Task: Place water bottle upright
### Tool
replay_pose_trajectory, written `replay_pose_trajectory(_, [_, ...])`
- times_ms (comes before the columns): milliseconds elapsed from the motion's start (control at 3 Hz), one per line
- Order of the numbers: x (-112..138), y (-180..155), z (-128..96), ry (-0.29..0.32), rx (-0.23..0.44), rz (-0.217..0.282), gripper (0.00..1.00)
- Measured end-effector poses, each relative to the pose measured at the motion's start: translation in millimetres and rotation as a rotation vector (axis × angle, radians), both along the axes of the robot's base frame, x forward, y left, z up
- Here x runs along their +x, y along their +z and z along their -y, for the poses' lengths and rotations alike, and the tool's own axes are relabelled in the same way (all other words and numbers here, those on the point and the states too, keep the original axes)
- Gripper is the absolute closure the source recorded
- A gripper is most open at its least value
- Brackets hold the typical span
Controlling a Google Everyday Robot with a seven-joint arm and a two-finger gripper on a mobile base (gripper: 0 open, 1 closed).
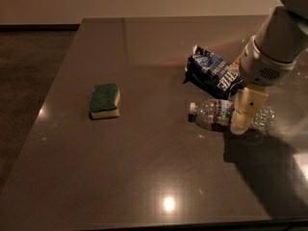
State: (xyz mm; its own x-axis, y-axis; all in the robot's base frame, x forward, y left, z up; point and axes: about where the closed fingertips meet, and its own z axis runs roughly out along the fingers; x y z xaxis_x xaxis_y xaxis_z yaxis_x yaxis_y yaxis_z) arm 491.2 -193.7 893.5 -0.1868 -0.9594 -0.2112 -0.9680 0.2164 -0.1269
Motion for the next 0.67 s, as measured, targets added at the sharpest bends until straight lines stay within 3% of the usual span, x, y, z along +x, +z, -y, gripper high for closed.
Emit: replay_pose_trajectory(667, [3,-32,-11,0.035,0.008,-0.046,0.0])
